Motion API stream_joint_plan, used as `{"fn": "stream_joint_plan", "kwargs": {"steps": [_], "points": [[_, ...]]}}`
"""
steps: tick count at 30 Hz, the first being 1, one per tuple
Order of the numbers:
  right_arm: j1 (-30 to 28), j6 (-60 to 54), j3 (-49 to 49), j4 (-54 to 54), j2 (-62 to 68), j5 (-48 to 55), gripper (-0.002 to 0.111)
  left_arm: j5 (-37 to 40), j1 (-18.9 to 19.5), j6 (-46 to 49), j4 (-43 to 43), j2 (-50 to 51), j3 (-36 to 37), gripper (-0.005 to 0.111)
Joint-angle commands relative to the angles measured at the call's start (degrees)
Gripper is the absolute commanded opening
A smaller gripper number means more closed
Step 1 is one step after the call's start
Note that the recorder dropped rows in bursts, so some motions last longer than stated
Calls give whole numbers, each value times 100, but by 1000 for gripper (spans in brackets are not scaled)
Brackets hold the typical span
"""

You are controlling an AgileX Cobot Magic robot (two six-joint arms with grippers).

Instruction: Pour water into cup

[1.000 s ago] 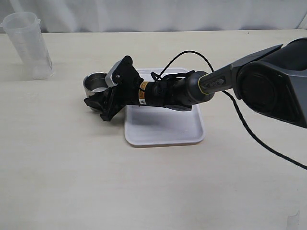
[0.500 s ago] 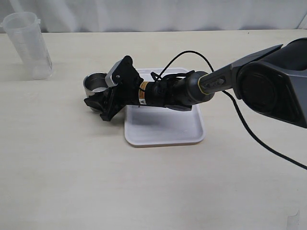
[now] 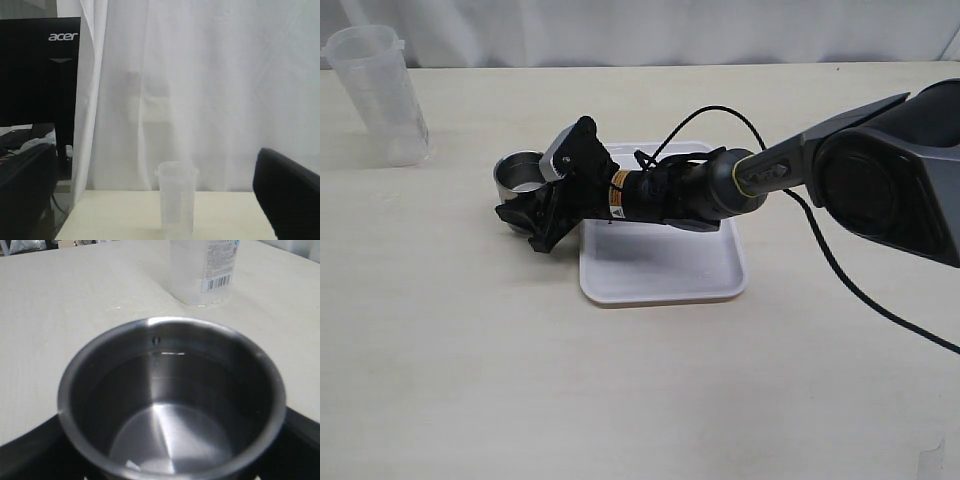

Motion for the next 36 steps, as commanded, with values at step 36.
{"fn": "stream_joint_plan", "kwargs": {"steps": [36], "points": [[-34, 9, 24, -71, 22, 272, 4, 525, 1, 641, 98, -26, 1583, 105]]}}
